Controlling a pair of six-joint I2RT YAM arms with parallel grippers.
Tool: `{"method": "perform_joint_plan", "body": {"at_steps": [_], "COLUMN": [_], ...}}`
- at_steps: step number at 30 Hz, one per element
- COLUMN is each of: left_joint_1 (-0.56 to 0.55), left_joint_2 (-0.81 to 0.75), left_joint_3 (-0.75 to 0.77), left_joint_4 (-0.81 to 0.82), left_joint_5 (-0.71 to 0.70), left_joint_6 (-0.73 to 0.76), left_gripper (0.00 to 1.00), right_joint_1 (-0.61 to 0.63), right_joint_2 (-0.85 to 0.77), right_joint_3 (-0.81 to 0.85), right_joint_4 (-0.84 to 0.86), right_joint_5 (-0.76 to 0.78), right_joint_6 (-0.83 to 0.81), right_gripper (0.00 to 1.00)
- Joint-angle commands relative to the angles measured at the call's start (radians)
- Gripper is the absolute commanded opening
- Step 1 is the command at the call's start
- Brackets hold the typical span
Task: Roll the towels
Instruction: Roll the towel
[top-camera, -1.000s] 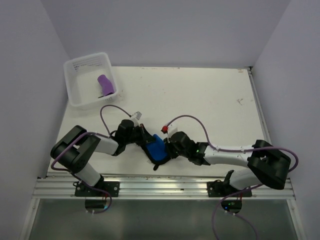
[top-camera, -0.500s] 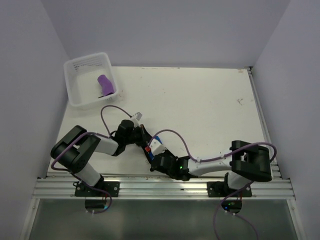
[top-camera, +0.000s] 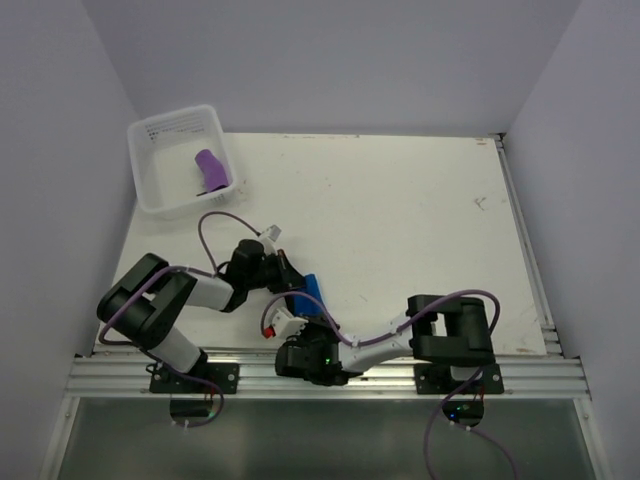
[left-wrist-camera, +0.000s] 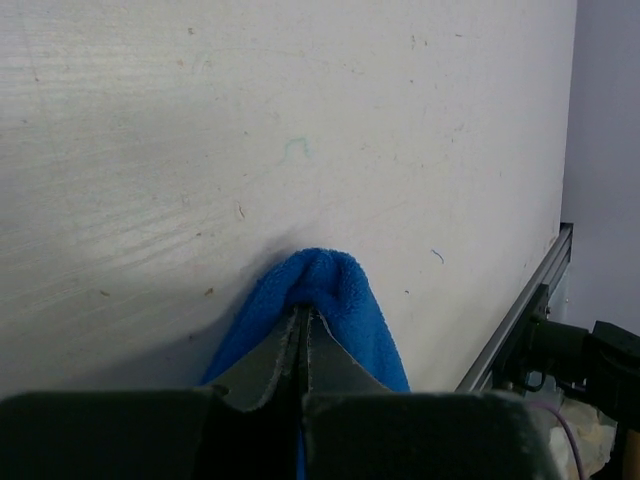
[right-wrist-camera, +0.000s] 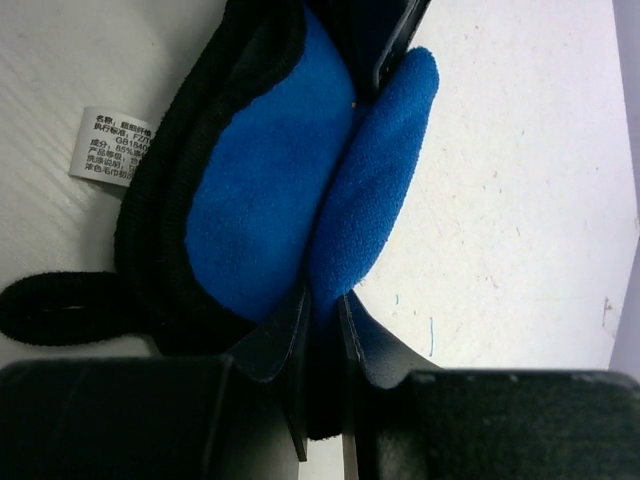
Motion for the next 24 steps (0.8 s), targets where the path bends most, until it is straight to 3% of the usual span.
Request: {"method": "perform_joint_plan", "body": {"at_steps": [1,3,11,15,24], "left_joint_1": [0.054,0.068,0.125,0.154,0.203], "left_joint_2": [-0.042,-0.063,-0.145,-0.169,-0.254], "left_joint_3": [-0.010,0.000,0.017,0.011,0.057], "left_joint_4": [-0.088,-0.111,-0.203,-0.214,-0.233], "left_joint_5": [-0.133,-0.130,-0.104,-0.070,0.035], "left_joint_6": [0.075,0.103,0.144,0.146,0.157], "left_gripper": [0.00,0.00,0.22,0.23,0.32], "right_joint_1": [0.039,0.039,0.046,0.051,0.091], "right_joint_2": [0.008,0.004,0.031,0.038,0.064], "right_joint_3": [0.020,0.017,0.011,0.000,-0.086], "right_joint_4": [-0.063,-0.064,-0.058,-0.029,0.230], "right_joint_5": [0.005,0.009,0.055,0.103,0.174], "right_joint_6": [-0.002,-0.007,-0.071,-0.111,-0.453], "right_gripper": [0.00,0.00,0.00,0.00,0.00]}}
